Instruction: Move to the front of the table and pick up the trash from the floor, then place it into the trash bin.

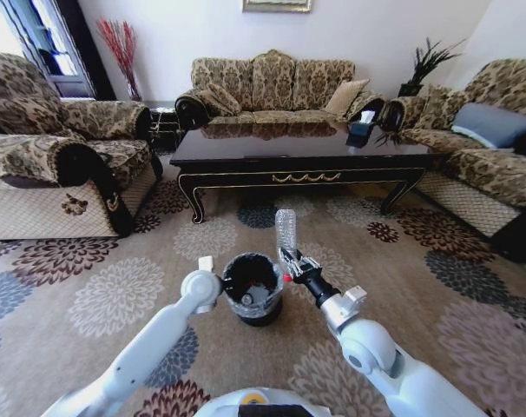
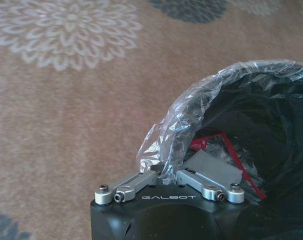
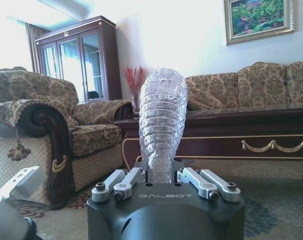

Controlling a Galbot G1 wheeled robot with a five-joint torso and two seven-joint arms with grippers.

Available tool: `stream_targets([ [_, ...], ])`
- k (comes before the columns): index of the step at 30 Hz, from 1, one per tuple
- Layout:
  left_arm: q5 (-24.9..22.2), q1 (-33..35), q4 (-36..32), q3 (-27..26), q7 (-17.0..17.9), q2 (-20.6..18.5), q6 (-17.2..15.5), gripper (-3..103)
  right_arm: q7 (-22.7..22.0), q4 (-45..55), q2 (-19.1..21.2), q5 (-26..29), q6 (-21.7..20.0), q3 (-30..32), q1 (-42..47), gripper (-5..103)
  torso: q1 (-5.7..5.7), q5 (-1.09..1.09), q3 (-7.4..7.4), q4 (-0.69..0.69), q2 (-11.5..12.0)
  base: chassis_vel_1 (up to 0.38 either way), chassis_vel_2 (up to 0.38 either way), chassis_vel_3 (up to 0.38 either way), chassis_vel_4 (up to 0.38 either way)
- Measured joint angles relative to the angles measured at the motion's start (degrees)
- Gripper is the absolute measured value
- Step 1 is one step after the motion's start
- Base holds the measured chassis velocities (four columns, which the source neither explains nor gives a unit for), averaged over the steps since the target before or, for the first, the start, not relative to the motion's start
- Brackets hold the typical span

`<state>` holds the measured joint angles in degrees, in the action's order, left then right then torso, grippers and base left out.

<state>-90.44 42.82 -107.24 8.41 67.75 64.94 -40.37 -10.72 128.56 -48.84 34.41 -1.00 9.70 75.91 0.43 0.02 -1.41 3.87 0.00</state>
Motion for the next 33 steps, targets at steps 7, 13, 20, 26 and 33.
stream_targets([
  [7,0.04,-1.57,0.37,4.47,0.96,2.41,0.14,0,1.13,-1.01,-0.72,-0.84,0.86,-0.82,0.28,23,0.0,-0.01,0.0,0.0,0.0,0.0,0.0,0.0,0.0],
  [13,0.27,-1.21,0.12,4.99,1.23,2.87,0.17,0,1.54,-1.96,-1.09,-1.75,0.8,-1.34,0.64,23,0.0,-0.01,0.0,-0.01,0.0,0.0,0.0,0.0,0.0],
  [20,0.01,-1.07,-1.17,5.15,1.27,2.51,0.24,0,1.76,-2.35,-1.36,-2.0,0.49,-1.74,0.82,23,0.0,-0.02,0.0,0.0,0.0,0.0,0.0,0.0,0.0],
  [26,-0.02,-1.0,-1.58,5.04,1.3,2.05,0.24,0,1.83,-2.32,-1.4,-2.01,0.3,-1.58,1.41,37,0.0,-0.02,0.0,-0.01,0.0,0.0,0.0,0.0,0.0],
  [33,-0.14,-0.15,-2.67,4.62,1.3,1.81,0.25,0,2.3,-2.45,-1.6,-2.01,0.31,-1.46,2.1,59,0.0,-0.02,0.0,0.0,0.0,0.0,0.0,0.0,0.0],
])
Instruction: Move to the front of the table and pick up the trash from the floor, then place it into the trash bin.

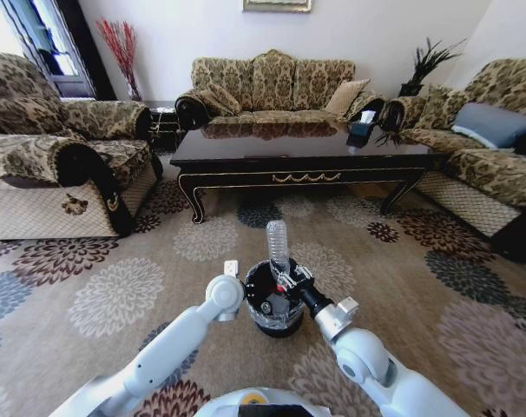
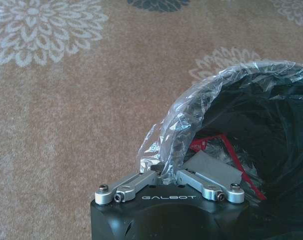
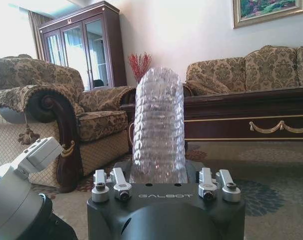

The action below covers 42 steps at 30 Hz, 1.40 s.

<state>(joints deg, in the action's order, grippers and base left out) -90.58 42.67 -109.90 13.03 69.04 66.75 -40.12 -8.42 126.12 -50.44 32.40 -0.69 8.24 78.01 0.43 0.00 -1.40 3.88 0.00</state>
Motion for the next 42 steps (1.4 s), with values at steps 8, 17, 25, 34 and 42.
stream_targets([
  [8,-0.03,1.62,-0.53,-3.17,-0.19,-1.51,-0.15,0,0.01,-0.02,-0.45,0.05,0.13,0.21,0.57,91,0.0,0.0,0.0,-0.01,0.0,0.0,0.0,0.0,0.0],
  [17,-0.26,4.47,0.04,-10.99,-1.2,-2.89,-0.38,0,0.01,0.46,-0.83,0.26,0.56,0.99,1.43,100,0.0,-0.01,0.0,-0.01,0.0,0.0,0.0,0.0,0.0],
  [25,-0.54,7.02,1.41,-17.85,-1.89,-4.23,0.34,0,0.12,0.93,-1.25,-0.11,1.01,1.49,2.7,100,0.0,-0.01,0.0,-0.01,0.0,0.0,0.0,0.0,0.0],
  [34,5.55,6.59,8.71,-20.25,-6.24,-4.26,4.08,0,0.79,1.23,-2.19,-2.0,1.95,2.98,5.98,100,0.0,0.0,0.0,-0.01,0.0,0.0,0.0,0.0,0.0],
  [42,5.86,4.49,13.88,-20.27,-7.08,-2.58,4.38,0,1.29,1.58,-2.48,-2.9,2.48,4.07,8.0,100,0.0,0.0,0.0,-0.01,0.0,0.0,0.0,0.0,0.0],
])
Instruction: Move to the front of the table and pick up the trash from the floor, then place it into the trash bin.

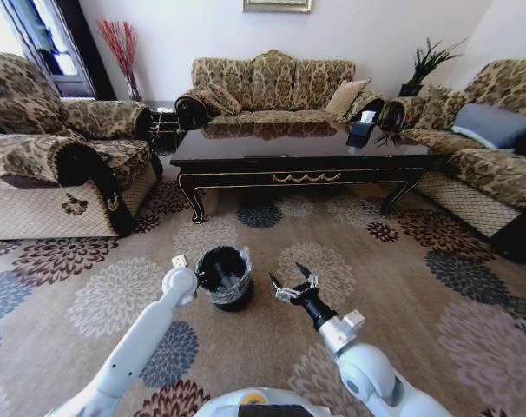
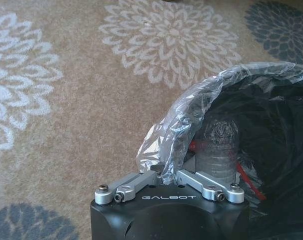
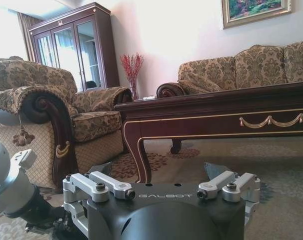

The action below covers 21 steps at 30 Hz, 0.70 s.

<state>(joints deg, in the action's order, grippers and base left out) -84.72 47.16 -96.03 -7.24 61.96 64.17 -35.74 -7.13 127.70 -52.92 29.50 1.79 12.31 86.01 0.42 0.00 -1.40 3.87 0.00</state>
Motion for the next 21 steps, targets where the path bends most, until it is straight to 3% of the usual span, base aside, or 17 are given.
stream_targets([
  [14,0.77,-1.24,2.56,0.13,-1.62,1.57,-0.01,3,0.15,0.14,0.4,0.08,0.11,0.54,0.44,100,0.0,-0.02,0.0,0.01,0.0,0.0,0.0,0.0,0.0],
  [17,1.17,-1.65,2.23,0.13,-2.37,1.51,0.37,19,0.23,-0.02,0.15,-0.01,0.1,0.46,0.78,100,-0.01,0.0,0.01,0.01,0.0,0.0,0.0,0.0,0.0],
  [21,2.22,-1.72,1.48,0.17,-3.94,1.24,0.98,30,0.43,-0.15,-0.01,-0.27,0.2,0.59,1.37,100,0.0,0.0,0.0,-0.01,0.0,0.0,0.0,0.0,0.0],
])
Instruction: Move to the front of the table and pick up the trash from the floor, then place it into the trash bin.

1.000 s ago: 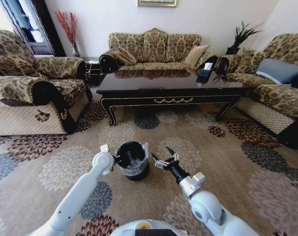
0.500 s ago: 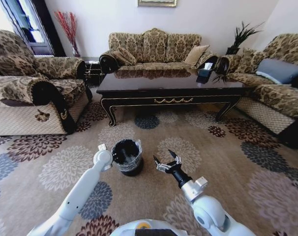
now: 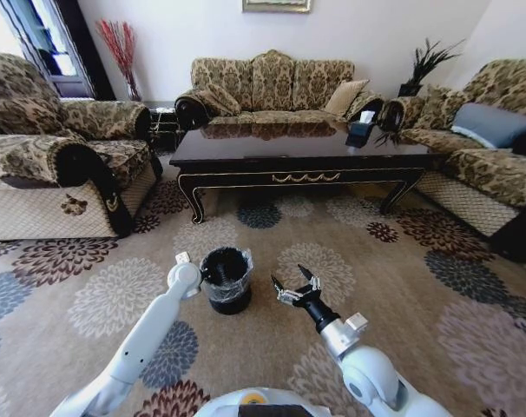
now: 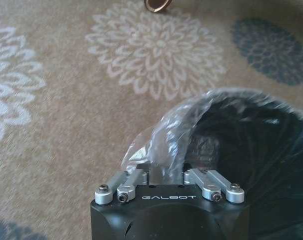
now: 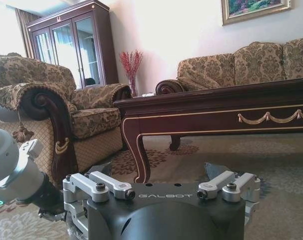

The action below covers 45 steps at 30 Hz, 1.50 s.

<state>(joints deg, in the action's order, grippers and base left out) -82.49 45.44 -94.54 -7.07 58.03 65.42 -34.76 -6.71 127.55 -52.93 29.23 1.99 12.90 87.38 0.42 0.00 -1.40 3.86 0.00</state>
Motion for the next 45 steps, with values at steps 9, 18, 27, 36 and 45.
stream_targets([
  [9,6.66,3.03,-7.47,-0.4,-5.81,-2.99,2.9,68,-0.05,-0.3,-0.57,0.17,0.52,1.57,0.52,100,0.0,0.0,0.0,0.0,0.0,0.0,0.0,0.0,0.0],
  [18,27.56,11.99,-17.9,-4.48,-19.62,-9.44,14.13,95,-0.35,-1.28,-1.61,-1.9,1.57,6.62,1.29,100,0.0,-0.01,0.0,0.0,0.0,0.0,0.0,0.0,0.0],
  [27,39.7,25.61,-27.04,-15.7,-29.89,-14.17,19.26,100,-0.28,-1.7,-2.9,-4.08,3.88,12.04,3.71,100,0.0,-0.01,0.0,0.01,0.0,0.0,0.0,0.0,0.0],
  [36,52.49,46.61,-33.94,-29.05,-38.58,-7.6,26.18,100,1.3,-4.76,-5.26,-6.94,7.29,17.79,6.68,100,0.0,-0.01,0.0,0.0,0.0,0.0,0.0,0.0,0.0],
  [45,61.5,59.34,-38.04,-35.06,-44.79,2.15,34.34,100,7.21,-9.02,-8.89,-10.21,10.17,23.39,6.48,100,-0.01,0.0,0.0,0.01,0.0,0.0,0.0,0.0,0.0],
])
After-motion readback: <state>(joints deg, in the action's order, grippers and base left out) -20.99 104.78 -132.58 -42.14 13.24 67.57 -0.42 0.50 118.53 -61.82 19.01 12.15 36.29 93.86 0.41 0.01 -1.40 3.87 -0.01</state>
